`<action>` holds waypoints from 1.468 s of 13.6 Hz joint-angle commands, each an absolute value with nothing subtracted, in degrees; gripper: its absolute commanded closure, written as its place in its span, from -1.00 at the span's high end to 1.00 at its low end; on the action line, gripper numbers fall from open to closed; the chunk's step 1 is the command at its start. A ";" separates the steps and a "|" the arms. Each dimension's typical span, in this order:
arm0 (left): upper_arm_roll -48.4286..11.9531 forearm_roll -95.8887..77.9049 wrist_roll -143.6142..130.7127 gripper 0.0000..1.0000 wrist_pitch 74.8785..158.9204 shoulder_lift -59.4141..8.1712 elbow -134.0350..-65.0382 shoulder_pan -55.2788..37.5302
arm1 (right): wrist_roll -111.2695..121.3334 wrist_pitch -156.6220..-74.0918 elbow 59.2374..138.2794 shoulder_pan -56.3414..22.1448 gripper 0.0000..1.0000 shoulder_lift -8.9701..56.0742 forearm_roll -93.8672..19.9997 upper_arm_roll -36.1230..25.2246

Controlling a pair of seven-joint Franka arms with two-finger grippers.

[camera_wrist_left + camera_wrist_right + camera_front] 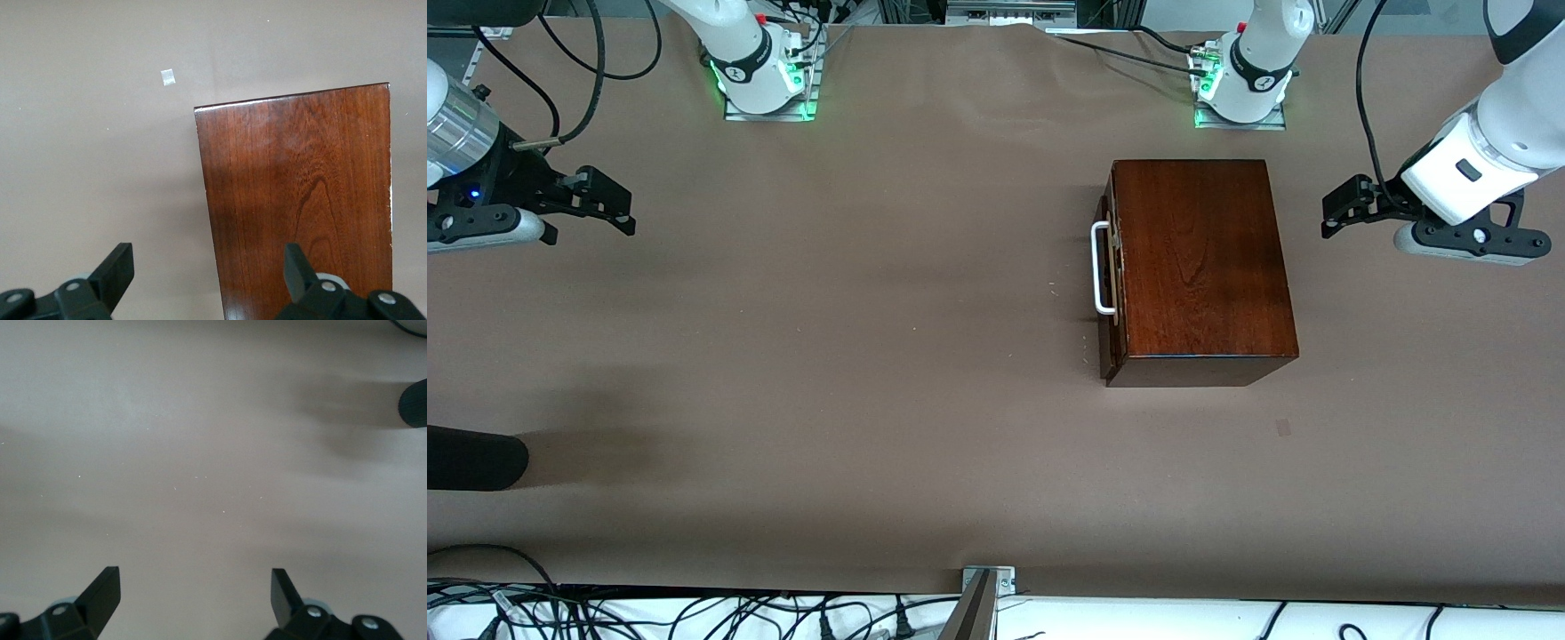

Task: Open drawer, take yellow block, close drawer
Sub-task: 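Reach the left gripper to the white drawer handle of the box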

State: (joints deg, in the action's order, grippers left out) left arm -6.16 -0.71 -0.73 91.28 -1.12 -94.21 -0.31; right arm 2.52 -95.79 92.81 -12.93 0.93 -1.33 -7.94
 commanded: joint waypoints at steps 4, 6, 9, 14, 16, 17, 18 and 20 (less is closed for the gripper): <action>-6.59 -0.79 -0.53 1.00 89.91 -2.20 -91.76 -0.44 | 2.02 -94.83 92.02 -13.18 1.00 0.88 -1.05 -7.73; -6.59 -0.79 -1.05 1.00 89.65 -2.63 -91.85 -0.44 | 2.02 -94.92 92.02 -13.18 1.00 0.97 -1.05 -7.82; -7.90 -0.62 -1.14 1.00 84.22 -4.48 -91.85 -0.53 | 2.02 -94.57 92.29 -13.18 1.00 0.88 -1.05 -7.73; -14.48 -0.88 -3.41 1.00 77.69 -8.51 -92.12 -0.53 | 2.02 -94.39 92.29 -13.10 1.00 0.97 -1.05 -7.91; -17.82 -1.14 -7.19 1.00 79.71 -10.62 -90.36 -0.79 | 1.93 -94.31 92.20 -13.10 1.00 0.88 -1.05 -7.91; -19.49 -0.79 -8.08 1.00 80.06 -11.85 -88.44 -1.66 | 1.93 -94.31 92.20 -13.10 1.00 0.88 -1.05 -7.91; -19.95 -0.88 -9.04 1.00 80.07 -14.21 -85.55 -3.06 | 1.93 -94.31 92.20 -13.10 1.00 0.88 -1.05 -7.91; -19.86 -0.79 -12.20 1.00 80.07 -18.43 -81.49 -6.66 | 1.93 -94.31 92.28 -13.10 1.00 0.88 -1.05 -7.91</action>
State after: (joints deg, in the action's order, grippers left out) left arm -19.75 -0.71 -9.22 81.28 -12.75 -88.49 -3.72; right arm 2.52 -95.19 92.81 -13.02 0.96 -1.33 -7.86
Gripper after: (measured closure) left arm 0.000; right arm 0.000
